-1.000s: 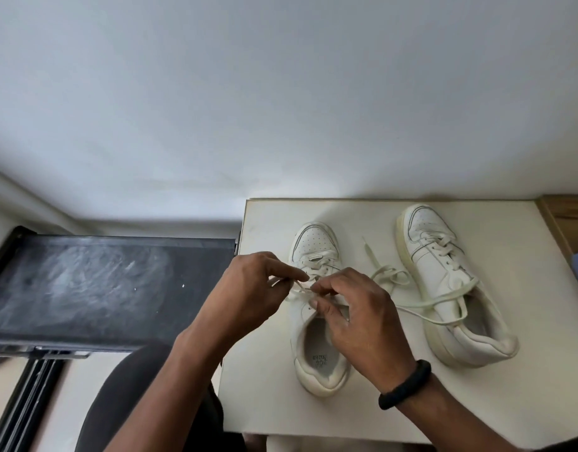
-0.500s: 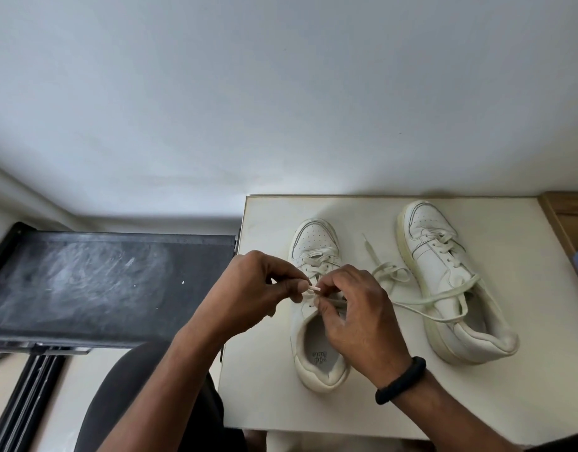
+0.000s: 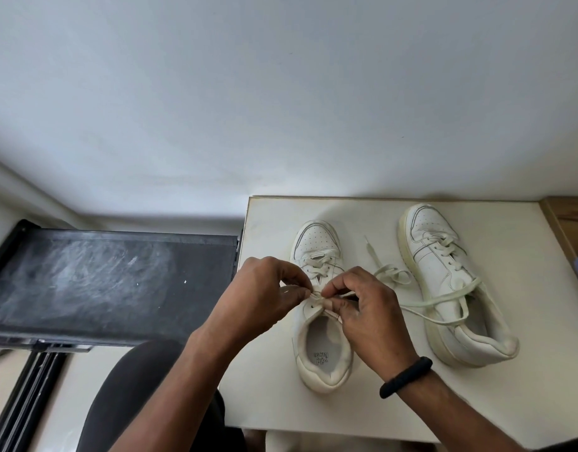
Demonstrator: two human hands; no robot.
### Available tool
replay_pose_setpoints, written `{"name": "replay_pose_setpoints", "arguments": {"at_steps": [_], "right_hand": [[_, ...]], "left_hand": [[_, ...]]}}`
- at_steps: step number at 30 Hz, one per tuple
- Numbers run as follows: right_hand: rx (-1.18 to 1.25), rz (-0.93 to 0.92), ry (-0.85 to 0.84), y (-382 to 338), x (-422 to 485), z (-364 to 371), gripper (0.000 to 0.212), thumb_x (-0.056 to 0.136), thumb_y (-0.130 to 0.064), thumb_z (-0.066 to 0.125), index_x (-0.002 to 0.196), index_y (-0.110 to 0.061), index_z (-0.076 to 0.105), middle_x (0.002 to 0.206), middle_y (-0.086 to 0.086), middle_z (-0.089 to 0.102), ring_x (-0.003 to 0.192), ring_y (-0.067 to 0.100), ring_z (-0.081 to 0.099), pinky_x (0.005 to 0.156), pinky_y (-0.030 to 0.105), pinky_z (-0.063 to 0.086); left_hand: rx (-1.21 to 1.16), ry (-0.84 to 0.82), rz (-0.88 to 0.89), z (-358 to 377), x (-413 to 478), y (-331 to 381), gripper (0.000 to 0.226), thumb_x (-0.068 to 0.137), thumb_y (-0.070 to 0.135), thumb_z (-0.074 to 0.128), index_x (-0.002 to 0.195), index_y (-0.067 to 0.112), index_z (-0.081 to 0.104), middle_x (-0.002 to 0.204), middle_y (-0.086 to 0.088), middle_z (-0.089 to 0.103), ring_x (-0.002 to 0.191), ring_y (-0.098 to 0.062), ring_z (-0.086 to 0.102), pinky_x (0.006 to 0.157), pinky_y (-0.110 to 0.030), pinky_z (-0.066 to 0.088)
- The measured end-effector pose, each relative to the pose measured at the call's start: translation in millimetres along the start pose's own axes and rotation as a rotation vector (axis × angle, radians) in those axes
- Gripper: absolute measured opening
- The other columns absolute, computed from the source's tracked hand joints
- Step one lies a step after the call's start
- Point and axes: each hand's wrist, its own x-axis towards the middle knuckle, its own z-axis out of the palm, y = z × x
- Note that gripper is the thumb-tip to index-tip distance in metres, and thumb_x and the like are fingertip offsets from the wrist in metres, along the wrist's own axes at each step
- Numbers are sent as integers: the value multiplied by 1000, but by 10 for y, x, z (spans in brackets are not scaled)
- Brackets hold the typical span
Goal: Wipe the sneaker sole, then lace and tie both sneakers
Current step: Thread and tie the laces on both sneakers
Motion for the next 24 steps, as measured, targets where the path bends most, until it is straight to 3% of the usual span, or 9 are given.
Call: {"name": "replay_pose_setpoints", "arguments": {"at_steps": [3,5,7,10,14,21,24], "right_hand": [[8,7,-5,2,5,4,18,81,-9,80,80,-22,69,89,-14,65,86,3,64,72,16,50],[18,15,-5,9,7,6,17,82,-8,80,80,-22,69,89,-13,65,87,5,64,73,20,52],[21,13,2,11,2,24,18,82,-8,79,80,-22,68,89,-14,65,89,6,64,76,26,54],[14,5,43,9,-30,69,21,83,-6,77,82,-24,66,89,-15,63,91,8,63,77,32,56],[-49,-53,113,17,-70,117,23,82,-4,77,84,-25,66,89,-16,61,91,13,61,74,36,55],[41,68,105,28,-31,108,19,78,-13,83,78,-28,71,88,-13,64,91,8,63,76,27,54],[107,155,113,20,-23,121,26,78,-13,83,72,-32,67,87,-12,63,92,7,62,75,13,45]], "left_hand": [[2,10,15,41,5,23,9,94,25,73,92,25,81,49,36,56,41,-3,54,46,-8,38],[6,26,14,83,14,30,8,95,25,72,94,24,80,48,27,58,45,2,56,51,-7,40],[8,39,3,135,26,22,8,96,24,72,94,24,79,63,22,63,55,12,57,55,-5,39],[-46,47,-69,231,48,-7,14,97,20,68,86,27,72,85,10,72,55,4,58,55,-10,39],[-167,46,-150,297,52,-10,24,98,11,65,80,25,67,80,7,71,49,-4,59,52,-12,44],[-212,20,-144,247,67,-19,22,95,9,69,77,21,73,68,10,70,54,-6,62,52,-12,41],[-200,48,-136,247,64,9,18,93,10,72,79,20,77,59,15,68,54,0,60,54,-9,40]]}}
